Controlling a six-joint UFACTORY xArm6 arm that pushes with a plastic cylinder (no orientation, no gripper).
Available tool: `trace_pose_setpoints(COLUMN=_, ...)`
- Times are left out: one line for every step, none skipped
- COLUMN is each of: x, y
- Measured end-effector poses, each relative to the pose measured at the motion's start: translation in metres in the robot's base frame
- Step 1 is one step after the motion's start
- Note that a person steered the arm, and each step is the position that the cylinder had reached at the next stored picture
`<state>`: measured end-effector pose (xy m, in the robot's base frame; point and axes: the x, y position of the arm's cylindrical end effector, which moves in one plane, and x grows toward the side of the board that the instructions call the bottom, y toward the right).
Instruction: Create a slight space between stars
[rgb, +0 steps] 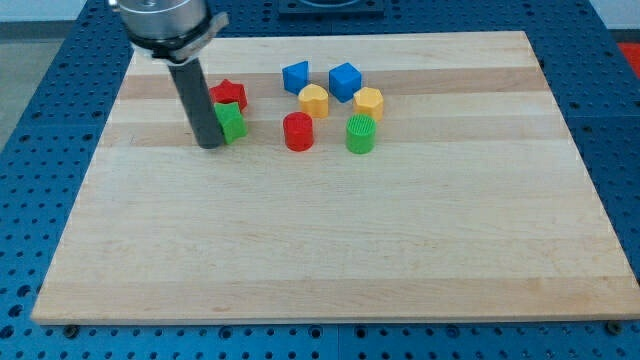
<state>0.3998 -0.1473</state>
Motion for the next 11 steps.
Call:
trace_pose_setpoints(x=-0.001, y=0.019)
trace_pose_setpoints(x=0.001, y=0.015)
trace_pose_setpoints(x=0.001, y=-0.013)
trace_pose_setpoints(x=-0.005, y=-0.043)
trace_pose_setpoints(x=-0.034, y=-0.056)
trace_pose_setpoints(x=-0.057, y=-0.056)
trace_pose_setpoints(x=-0.06, y=-0.05)
trace_pose_setpoints(x=-0.067, y=-0.032)
trace_pose_setpoints(x=-0.072, y=-0.014)
trace_pose_setpoints(x=-0.073, y=0.002)
trace_pose_setpoints(x=-0.074, y=0.019)
